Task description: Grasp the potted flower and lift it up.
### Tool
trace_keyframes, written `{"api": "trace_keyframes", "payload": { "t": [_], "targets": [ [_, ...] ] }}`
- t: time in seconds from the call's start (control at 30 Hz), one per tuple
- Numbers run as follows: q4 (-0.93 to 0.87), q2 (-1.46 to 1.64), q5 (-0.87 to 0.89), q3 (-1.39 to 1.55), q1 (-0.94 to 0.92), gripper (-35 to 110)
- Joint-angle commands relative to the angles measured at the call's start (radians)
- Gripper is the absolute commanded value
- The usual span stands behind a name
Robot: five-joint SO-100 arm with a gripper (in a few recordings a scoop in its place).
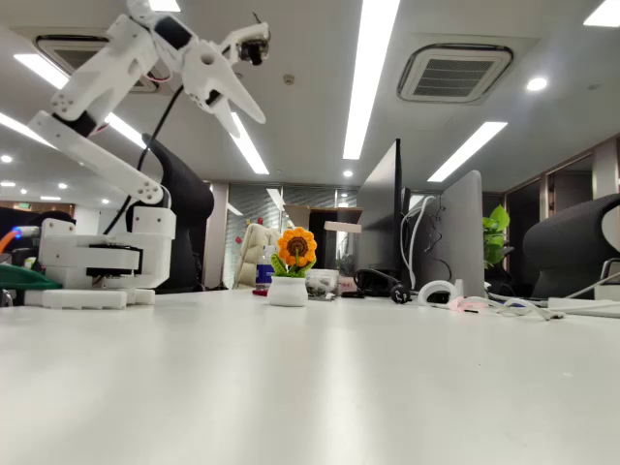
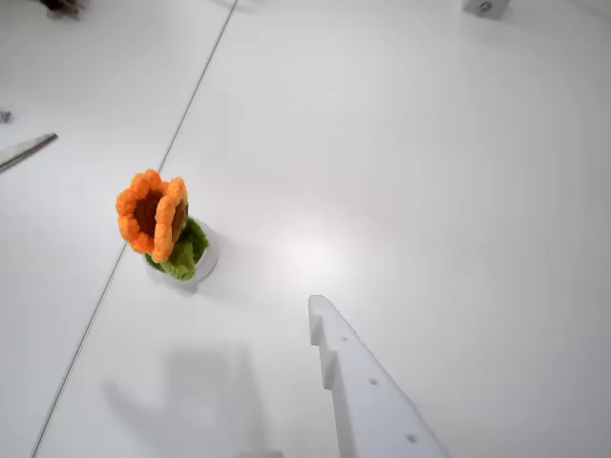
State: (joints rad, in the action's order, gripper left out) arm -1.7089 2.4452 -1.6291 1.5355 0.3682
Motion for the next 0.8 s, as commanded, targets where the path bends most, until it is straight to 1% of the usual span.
{"api": "trace_keyframes", "payload": {
  "t": [0.0,0.23,0.43,0.77],
  "targets": [
    [0.000,-0.095,0.002,-0.025,0.018,55],
    [0.038,-0.255,0.008,-0.025,0.038,55],
    [0.115,-0.362,0.037,-0.025,0.080,55],
    [0.130,-0.489,0.123,-0.011,0.184,55]
  ]
}}
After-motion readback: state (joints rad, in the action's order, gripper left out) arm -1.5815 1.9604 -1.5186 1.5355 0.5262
